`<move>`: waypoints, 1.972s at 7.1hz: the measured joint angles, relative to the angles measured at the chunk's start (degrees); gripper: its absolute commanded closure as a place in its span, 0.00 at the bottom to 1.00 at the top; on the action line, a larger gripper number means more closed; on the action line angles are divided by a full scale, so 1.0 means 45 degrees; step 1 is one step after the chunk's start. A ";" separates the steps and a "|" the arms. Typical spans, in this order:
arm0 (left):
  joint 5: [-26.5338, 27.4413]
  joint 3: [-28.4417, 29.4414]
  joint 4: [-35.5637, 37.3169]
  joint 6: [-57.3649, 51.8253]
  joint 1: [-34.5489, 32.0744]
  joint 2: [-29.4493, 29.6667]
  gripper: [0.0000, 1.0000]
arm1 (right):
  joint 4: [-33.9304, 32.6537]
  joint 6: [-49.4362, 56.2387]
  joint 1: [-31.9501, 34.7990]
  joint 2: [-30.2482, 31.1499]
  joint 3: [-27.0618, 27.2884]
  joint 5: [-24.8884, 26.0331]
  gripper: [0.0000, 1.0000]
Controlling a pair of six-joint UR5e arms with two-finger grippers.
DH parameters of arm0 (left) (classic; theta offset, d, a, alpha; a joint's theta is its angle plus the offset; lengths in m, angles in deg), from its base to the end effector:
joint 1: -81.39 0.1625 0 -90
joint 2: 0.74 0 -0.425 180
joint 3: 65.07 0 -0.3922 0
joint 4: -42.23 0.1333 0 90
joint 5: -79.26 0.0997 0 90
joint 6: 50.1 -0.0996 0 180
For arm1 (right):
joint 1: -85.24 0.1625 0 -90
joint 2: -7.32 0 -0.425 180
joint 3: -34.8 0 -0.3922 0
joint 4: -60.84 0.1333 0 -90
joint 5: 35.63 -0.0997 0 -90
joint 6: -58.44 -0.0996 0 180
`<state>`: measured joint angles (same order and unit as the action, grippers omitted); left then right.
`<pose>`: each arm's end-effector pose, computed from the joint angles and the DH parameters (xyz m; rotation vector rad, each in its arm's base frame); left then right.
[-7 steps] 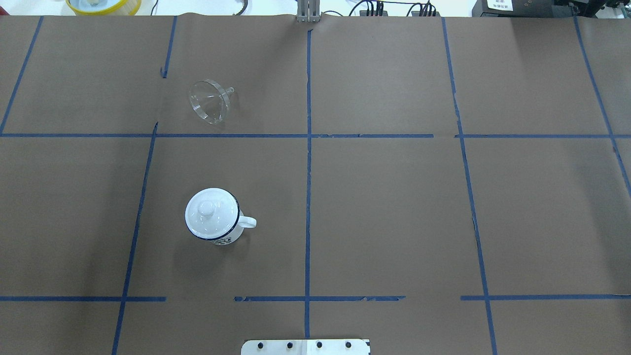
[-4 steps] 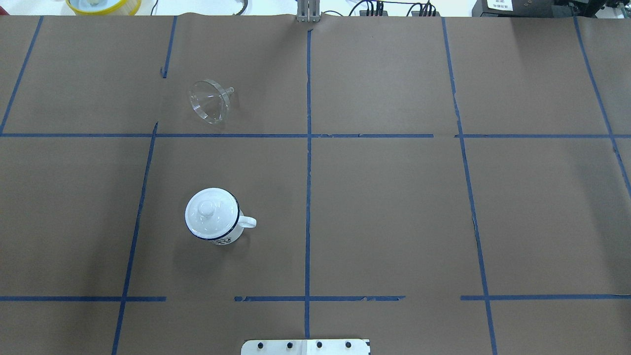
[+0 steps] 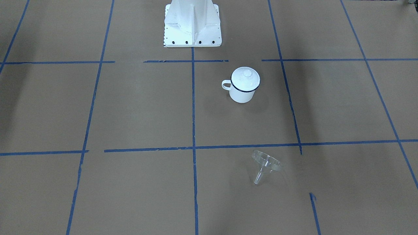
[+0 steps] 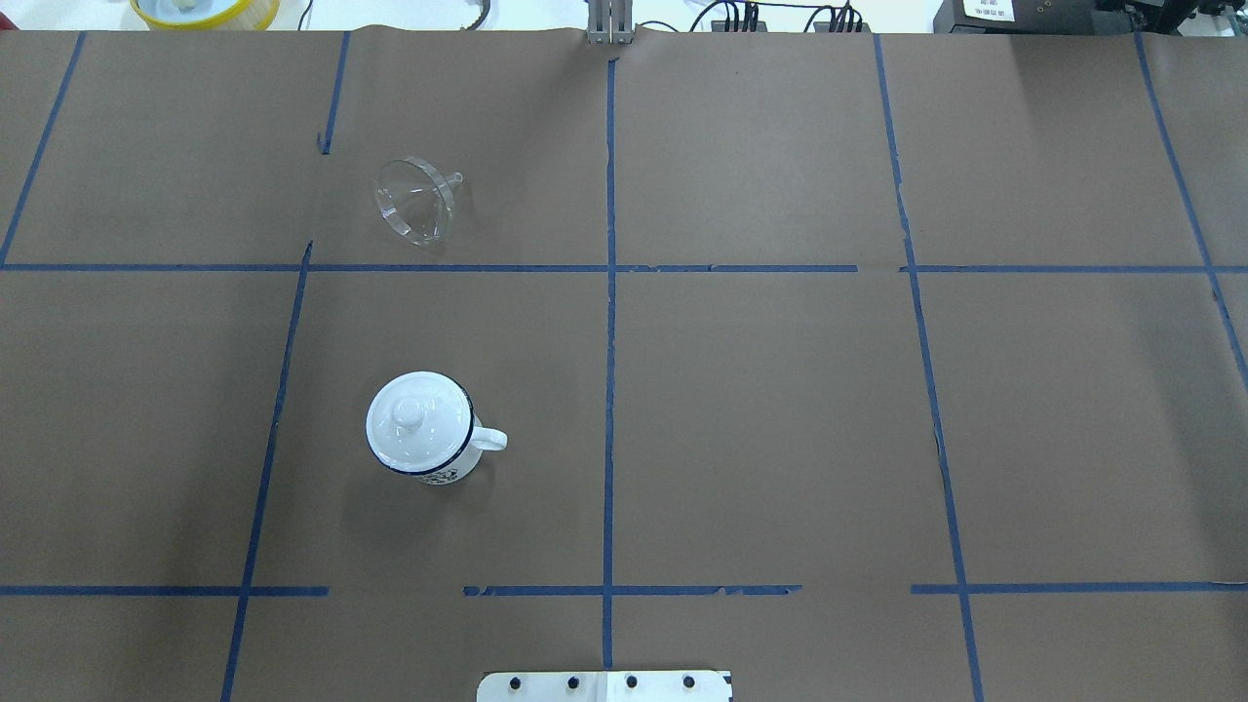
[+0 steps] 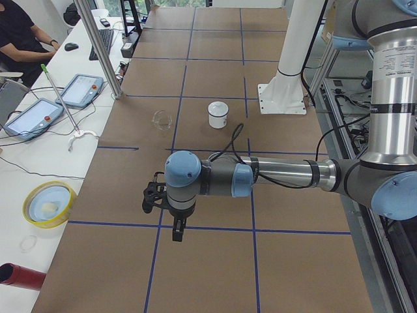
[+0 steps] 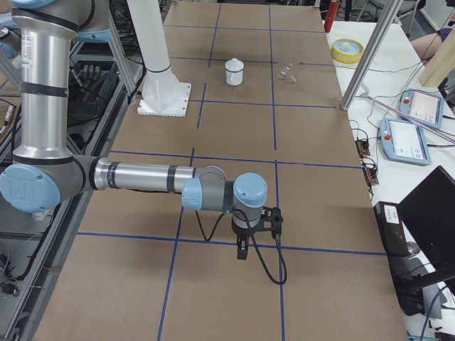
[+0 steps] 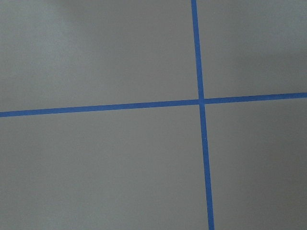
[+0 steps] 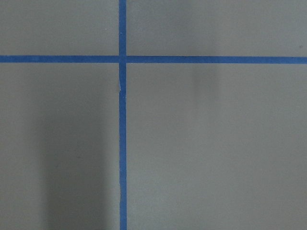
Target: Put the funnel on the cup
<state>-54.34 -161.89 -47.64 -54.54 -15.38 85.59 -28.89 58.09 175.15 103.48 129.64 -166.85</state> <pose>-0.1193 -0.4569 0.6319 0.1242 0.7522 -0.0186 0.0670 -0.4449 0.6708 -0.0203 -0.7193 0.0109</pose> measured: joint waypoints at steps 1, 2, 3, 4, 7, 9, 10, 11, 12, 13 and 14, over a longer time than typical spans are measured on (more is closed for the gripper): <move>-0.0028 -0.0042 -0.0011 0.0122 0.0017 0.0001 0.00 | 0.0000 0.0000 0.0000 0.0000 0.0003 0.0000 0.00; -0.0050 -0.0069 -0.0048 0.0233 0.0047 0.0007 0.00 | 0.0000 0.0000 0.0000 0.0000 0.0007 0.0000 0.00; -0.0065 -0.0164 -0.0175 0.0890 0.0240 0.0010 0.00 | 0.0000 0.0000 0.0000 0.0000 0.0008 0.0000 0.00; -0.0040 -0.0552 -0.0346 0.2175 0.0752 -0.0007 0.00 | 0.0000 0.0000 0.0000 0.0000 0.0008 0.0000 0.00; 0.0017 -0.3166 -0.0541 0.7250 0.3188 -0.0012 0.00 | 0.0000 0.0000 0.0000 0.0000 0.0011 0.0000 0.00; 0.0080 -0.5035 -0.0550 1.1629 0.5731 0.0529 0.02 | 0.0000 0.0000 0.0000 -0.0001 0.0012 0.0000 0.00; 0.0215 -0.5462 -0.0535 1.4071 0.7117 0.1445 0.02 | 0.0000 0.0000 0.0000 0.0000 0.0010 0.0000 0.00; 0.0588 -0.5613 -0.0503 1.6238 0.8513 0.2504 0.02 | 0.0000 0.0000 0.0000 -0.0001 0.0012 0.0000 0.00; 0.1416 -0.5639 -0.0382 1.8106 1.0047 0.3481 0.03 | 0.0001 0.0000 -0.0001 -0.0001 0.0012 0.0000 0.00; 0.2326 -0.5575 0.0137 1.9241 1.1368 0.4273 0.07 | 0.0000 0.0000 0.0000 0.0000 0.0007 0.0000 0.00; 0.3087 -0.5266 0.1004 1.9706 1.2357 0.5138 0.10 | 0.0001 0.0000 0.0000 0.0000 0.0005 0.0000 0.00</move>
<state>-40.45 -185.59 -43.12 34.14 40.23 108.71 -28.89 58.09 175.15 103.48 129.66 -166.85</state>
